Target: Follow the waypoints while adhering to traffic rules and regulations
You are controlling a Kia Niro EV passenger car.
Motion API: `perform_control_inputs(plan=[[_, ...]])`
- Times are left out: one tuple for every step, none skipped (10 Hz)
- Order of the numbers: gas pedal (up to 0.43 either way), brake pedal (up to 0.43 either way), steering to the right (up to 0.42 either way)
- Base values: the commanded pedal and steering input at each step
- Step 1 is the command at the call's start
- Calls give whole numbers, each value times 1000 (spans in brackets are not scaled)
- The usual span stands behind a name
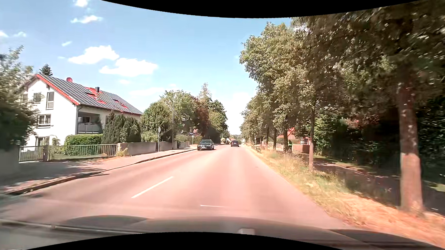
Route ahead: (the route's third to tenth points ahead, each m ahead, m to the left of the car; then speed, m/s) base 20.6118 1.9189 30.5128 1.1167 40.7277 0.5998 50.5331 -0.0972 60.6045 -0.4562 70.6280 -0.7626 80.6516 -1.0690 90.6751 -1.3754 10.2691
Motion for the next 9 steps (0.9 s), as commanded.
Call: perform_control_inputs(plan=[[130,0,4],[130,0,4],[130,0,4],[130,0,4],[130,0,4],[130,0,4],[130,0,4],[138,0,4],[138,0,4]])
